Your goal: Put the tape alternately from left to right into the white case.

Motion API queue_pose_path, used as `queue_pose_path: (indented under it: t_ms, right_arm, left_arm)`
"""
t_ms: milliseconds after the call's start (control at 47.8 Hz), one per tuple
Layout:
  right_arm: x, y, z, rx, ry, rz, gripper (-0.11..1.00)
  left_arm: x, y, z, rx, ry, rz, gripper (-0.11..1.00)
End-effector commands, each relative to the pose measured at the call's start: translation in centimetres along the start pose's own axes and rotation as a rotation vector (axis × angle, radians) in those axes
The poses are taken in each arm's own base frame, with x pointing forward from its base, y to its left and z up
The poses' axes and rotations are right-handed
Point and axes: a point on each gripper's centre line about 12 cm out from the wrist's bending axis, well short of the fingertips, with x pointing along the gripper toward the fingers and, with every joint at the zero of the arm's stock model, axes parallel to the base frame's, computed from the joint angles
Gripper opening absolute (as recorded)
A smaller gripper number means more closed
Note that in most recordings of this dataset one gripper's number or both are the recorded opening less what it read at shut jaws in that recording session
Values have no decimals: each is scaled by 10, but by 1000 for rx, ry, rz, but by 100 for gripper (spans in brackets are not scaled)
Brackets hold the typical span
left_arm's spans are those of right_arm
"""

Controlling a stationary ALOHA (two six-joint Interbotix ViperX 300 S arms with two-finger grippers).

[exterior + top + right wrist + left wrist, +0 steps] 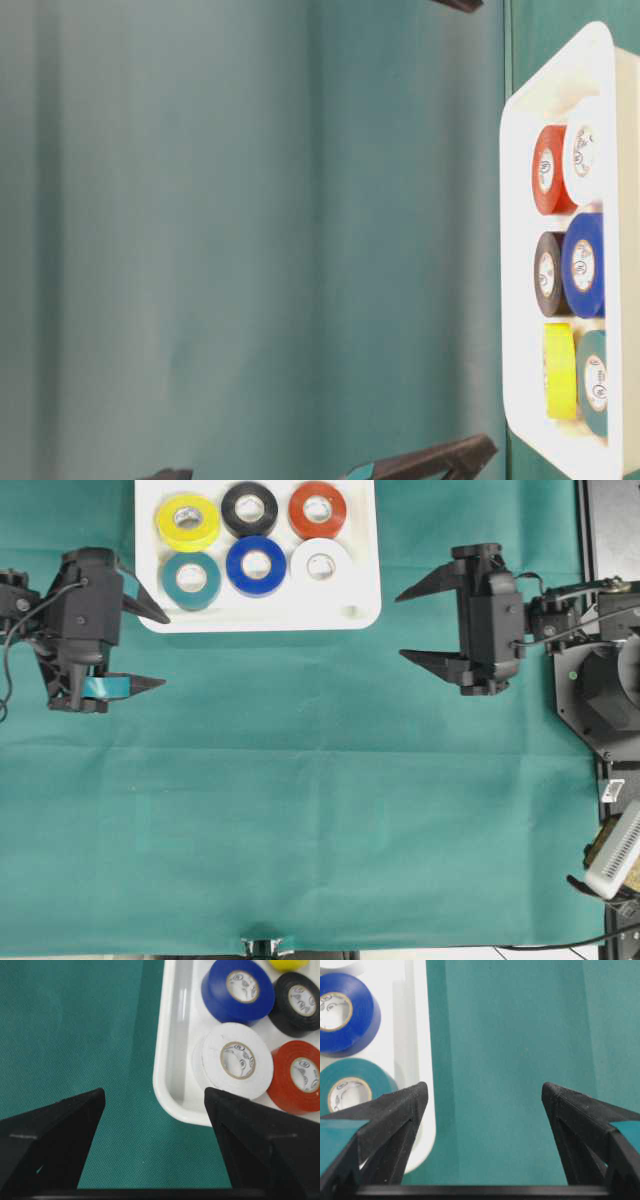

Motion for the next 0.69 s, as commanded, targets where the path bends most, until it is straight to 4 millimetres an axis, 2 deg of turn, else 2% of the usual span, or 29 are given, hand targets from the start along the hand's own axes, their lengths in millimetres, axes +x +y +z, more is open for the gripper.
queue_pose_path:
  t_ms: [0,418,669]
  right_arm:
    - [-6,0,6,5,-41,0,87]
    - [-20,2,2,16,-93,-1,86]
    - [-34,4,-2,81,-135,-6,86]
  left_arm:
    - [-9,0,5,-2,-46,3,98]
    - [-32,-1,-6,-4,-145,15,98]
    - [-43,1,-12,-24,-169,23,98]
